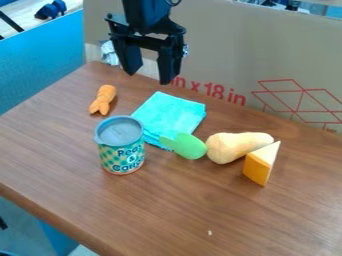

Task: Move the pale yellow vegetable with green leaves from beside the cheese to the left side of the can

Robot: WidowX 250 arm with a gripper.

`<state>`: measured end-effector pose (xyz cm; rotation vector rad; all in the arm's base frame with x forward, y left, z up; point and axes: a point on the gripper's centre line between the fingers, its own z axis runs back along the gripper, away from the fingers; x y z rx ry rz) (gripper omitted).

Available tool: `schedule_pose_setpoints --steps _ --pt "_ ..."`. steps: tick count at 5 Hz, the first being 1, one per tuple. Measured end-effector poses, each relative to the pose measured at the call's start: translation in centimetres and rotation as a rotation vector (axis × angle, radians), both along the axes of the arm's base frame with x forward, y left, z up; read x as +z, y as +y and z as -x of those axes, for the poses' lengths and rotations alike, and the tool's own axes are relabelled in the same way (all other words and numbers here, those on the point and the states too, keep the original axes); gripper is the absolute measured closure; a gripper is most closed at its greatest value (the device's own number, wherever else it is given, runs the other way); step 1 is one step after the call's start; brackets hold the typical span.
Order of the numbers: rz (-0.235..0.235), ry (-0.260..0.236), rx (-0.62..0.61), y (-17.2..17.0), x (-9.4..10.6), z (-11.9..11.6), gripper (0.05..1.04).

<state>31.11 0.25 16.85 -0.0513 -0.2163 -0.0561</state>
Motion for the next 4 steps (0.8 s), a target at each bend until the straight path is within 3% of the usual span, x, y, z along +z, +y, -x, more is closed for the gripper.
schedule_pose_setpoints --steps 1,2,4 --pt "0.001 0.031 -0.003 -0.1 -0.9 0.1 0.078" --pt "0.063 0.048 -0.116 -2.0 -2.6 -1.3 0.078" --pt "0.081 0.082 -0.283 -5.7 -5.6 -3.1 0.078"
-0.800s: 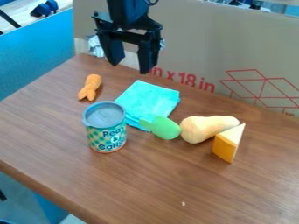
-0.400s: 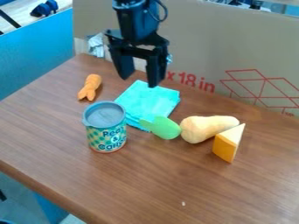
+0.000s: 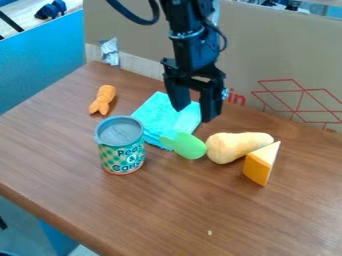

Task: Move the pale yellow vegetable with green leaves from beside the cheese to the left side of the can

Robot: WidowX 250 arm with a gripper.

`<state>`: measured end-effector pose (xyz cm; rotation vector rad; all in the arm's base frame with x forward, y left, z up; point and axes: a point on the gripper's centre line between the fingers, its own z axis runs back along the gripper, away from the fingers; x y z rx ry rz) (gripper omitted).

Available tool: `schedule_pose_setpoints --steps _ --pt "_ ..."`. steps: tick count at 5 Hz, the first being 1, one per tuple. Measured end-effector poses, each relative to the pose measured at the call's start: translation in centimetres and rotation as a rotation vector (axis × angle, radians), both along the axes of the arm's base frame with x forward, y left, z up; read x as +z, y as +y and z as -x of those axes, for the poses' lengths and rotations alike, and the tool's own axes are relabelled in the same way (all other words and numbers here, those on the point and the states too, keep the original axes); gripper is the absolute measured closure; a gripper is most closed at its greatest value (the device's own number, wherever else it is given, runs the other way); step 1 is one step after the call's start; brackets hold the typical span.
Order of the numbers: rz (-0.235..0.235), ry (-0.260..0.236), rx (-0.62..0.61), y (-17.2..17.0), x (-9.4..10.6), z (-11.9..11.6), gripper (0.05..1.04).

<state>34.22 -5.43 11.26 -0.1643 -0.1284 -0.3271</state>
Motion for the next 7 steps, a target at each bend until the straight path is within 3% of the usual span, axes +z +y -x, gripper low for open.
schedule_pose_setpoints --steps 2,4,5,6,7 --pt "-0.035 0.035 -0.046 -2.1 -2.6 -1.3 0.078" --pt "-0.031 0.039 -0.09 -3.1 -3.6 -2.2 0.078" --pt "-0.018 0.068 -0.094 -3.2 -4.5 -2.6 0.078" --pt "-0.034 0.126 -0.083 -3.1 -6.5 -2.6 0.078" --pt "-0.057 0.147 -0.066 -2.9 -7.8 -2.8 0.127"
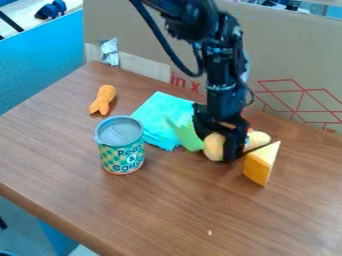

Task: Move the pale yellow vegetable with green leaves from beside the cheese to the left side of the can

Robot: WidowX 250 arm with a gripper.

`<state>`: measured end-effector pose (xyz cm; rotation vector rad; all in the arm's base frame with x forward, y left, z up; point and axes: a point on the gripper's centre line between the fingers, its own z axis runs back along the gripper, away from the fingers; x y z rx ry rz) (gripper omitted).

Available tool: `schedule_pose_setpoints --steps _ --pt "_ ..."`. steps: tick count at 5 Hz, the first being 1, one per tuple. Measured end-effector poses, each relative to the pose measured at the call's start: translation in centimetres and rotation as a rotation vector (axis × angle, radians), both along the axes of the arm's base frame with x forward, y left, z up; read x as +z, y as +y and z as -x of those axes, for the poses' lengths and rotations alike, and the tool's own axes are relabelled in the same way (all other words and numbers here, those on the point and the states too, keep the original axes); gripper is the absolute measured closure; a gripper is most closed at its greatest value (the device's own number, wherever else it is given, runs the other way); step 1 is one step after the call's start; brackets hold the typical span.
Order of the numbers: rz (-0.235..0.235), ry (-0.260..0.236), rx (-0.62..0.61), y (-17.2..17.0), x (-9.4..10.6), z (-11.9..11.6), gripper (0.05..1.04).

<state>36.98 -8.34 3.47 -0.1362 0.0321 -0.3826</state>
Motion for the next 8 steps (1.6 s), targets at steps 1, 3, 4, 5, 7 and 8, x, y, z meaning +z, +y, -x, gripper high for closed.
schedule_pose_setpoints --steps 1,3,4,5,7,8 --pt "-0.001 -0.007 0.026 0.7 -0.2 0.2 0.351" --pt "0.093 -0.138 0.072 2.5 5.8 2.1 0.426" --pt "0.152 -0.246 0.145 4.5 9.7 2.6 0.426" --pt "0.123 -0.319 0.28 8.0 12.3 3.0 0.426" --pt "-0.04 -0.218 0.756 17.3 10.3 4.9 0.426" --pt "-0.095 -0.202 0.995 22.1 9.3 6.1 0.426"
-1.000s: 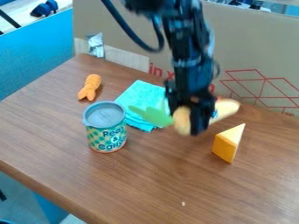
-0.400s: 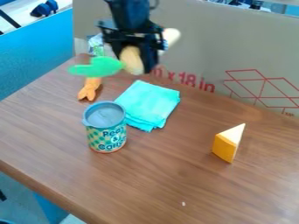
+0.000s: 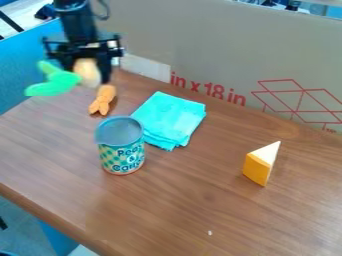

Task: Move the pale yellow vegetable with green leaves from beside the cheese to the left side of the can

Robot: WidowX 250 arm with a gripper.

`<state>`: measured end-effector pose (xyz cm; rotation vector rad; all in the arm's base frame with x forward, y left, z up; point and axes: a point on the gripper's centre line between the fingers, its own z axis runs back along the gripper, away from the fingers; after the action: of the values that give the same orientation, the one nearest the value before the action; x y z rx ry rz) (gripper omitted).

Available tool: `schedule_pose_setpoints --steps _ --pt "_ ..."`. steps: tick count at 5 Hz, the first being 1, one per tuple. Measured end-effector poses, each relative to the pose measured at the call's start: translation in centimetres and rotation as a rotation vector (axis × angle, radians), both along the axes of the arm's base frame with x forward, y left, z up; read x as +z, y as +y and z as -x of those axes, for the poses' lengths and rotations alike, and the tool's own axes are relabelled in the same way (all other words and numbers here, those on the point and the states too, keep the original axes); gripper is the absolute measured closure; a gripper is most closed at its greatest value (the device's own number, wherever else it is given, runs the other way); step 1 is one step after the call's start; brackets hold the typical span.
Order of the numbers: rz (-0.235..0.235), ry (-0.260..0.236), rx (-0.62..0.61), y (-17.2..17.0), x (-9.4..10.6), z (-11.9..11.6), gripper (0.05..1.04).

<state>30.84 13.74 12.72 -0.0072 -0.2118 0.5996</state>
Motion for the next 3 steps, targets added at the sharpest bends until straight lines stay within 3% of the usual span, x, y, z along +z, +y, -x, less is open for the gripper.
schedule_pose_setpoints --steps 1,2,3 --pt "-0.023 0.068 0.179 4.5 -2.1 1.6 0.426" --pt "-0.024 0.077 0.324 9.2 -3.8 3.7 0.426" --pt "-0.018 0.061 0.384 11.6 -6.4 4.5 0.426"
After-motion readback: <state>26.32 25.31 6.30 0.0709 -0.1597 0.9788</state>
